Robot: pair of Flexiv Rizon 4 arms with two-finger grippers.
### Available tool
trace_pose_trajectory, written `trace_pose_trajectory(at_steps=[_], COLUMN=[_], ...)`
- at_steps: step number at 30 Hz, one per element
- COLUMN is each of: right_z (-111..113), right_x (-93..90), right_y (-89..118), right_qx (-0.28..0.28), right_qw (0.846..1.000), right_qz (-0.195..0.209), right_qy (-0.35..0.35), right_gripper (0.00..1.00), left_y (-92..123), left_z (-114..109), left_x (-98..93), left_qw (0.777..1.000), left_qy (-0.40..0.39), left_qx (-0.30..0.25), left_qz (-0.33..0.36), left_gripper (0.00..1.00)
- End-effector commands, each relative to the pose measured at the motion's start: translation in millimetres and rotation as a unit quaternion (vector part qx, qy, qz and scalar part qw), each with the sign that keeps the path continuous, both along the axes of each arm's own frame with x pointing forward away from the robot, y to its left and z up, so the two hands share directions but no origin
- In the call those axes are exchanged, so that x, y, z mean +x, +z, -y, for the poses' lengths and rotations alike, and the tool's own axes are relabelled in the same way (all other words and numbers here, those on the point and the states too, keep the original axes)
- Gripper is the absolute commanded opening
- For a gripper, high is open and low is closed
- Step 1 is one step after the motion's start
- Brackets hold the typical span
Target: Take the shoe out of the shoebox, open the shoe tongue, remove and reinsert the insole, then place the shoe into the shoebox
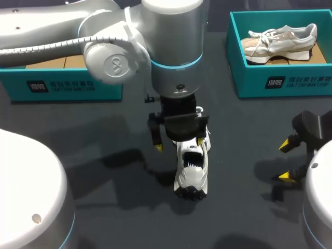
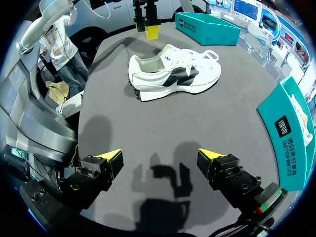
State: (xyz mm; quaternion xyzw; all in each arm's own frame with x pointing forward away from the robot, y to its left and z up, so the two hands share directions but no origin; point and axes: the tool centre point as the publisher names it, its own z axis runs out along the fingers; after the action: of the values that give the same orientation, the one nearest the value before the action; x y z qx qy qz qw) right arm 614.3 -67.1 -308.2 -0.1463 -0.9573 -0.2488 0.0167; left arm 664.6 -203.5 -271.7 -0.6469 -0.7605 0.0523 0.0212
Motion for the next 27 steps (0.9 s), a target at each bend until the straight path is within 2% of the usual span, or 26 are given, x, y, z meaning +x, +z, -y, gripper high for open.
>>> trace_pose_trajectory(at_steps=[1, 3, 5, 16, 27], right_z=[0, 0, 0, 0, 0], right_x=[-2.2, -2.2, -2.2, -2.2, -2.2], right_y=[0, 0, 0, 0, 0], right_qx=[-0.001, -0.001, -0.001, -0.001, -0.001], right_qw=[1.000, 1.000, 1.000, 1.000, 1.000], right_qz=[0.002, 0.002, 0.002, 0.002, 0.002], right_qy=[-0.001, -0.001, -0.001, -0.001, -0.001], right_gripper=[1.00, 1.00, 1.00, 1.00, 1.00], left_y=[-2, -2, 1, 1, -10], left_z=[-2, -5, -8, -8, -6], left_x=[-12.5, -20.7, -23.8, -23.8, -49.0], left_qw=[0.992, 0.979, 0.932, 0.932, 0.881], left_qy=[0.124, 0.203, 0.363, 0.363, 0.470], left_qx=[0.017, 0.008, -0.004, -0.004, -0.045], left_qz=[-0.006, -0.007, 0.020, 0.020, -0.011], left_gripper=[1.00, 1.00, 1.00, 1.00, 1.00])
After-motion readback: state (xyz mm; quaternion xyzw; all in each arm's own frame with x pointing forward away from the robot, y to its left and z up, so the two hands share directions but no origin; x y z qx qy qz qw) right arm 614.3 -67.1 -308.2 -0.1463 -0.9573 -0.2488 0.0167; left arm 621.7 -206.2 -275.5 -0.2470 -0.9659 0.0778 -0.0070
